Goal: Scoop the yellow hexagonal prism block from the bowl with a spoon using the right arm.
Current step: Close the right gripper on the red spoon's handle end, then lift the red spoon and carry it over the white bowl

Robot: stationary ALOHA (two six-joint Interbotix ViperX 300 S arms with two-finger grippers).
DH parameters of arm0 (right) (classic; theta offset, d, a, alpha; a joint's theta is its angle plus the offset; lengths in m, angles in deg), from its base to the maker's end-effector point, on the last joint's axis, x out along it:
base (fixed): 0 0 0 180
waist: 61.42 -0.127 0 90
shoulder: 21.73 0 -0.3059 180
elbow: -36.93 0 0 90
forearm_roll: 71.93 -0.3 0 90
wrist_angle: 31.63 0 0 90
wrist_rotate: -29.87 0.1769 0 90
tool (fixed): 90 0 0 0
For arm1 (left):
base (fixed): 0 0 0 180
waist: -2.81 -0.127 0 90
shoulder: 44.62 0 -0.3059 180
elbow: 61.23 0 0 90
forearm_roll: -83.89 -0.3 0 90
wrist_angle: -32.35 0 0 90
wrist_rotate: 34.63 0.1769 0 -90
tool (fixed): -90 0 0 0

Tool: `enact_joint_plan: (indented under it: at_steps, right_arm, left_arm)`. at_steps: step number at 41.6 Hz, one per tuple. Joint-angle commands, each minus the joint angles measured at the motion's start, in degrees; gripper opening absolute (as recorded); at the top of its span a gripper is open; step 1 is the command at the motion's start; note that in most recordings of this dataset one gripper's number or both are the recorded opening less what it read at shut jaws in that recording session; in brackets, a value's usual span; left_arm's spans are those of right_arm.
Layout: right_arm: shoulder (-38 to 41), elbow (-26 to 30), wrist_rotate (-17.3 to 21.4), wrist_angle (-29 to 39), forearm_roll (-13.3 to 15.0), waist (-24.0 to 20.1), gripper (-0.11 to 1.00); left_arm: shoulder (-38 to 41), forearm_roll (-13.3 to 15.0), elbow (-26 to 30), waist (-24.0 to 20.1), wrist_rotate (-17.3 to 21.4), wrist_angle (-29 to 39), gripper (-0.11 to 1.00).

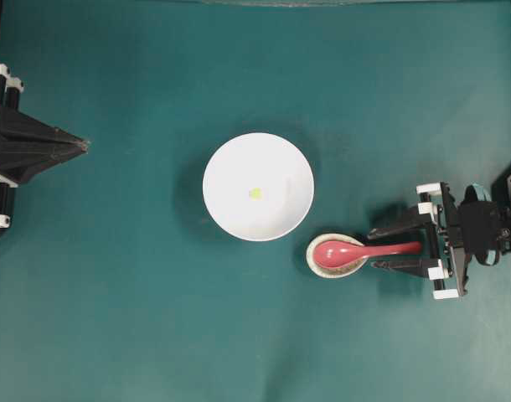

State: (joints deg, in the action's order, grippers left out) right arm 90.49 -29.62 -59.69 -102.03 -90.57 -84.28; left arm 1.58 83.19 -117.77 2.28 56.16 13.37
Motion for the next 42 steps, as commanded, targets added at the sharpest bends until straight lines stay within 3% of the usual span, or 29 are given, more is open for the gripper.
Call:
enact_joint_plan:
  at_steps: [1, 30, 35, 42]
  right_arm:
    - [-0.62, 0.26, -0.09, -0.35, -0.18, -0.18, 0.57]
    - [-0.62, 0.62, -0.09, 1.67, -0.26, -0.79, 0.56]
    - [-0.62, 0.53, -0.09, 1.76, -0.26, -0.79, 0.5]
    - [-0.62, 0.7, -0.09, 1.67, -0.26, -0.79, 0.31]
  left_arm:
    - [0.53, -0.18, 1.23, -0.62, 0.09, -0.18, 0.0]
    - [0.53, -0.09, 0.97, -1.67, -0.09, -0.09, 0.0]
    - [0.53, -0.09, 0.97, -1.67, 0.0, -0.18, 0.0]
    - [0.53, -0.18, 0.97, -1.67, -0.09, -0.18, 0.0]
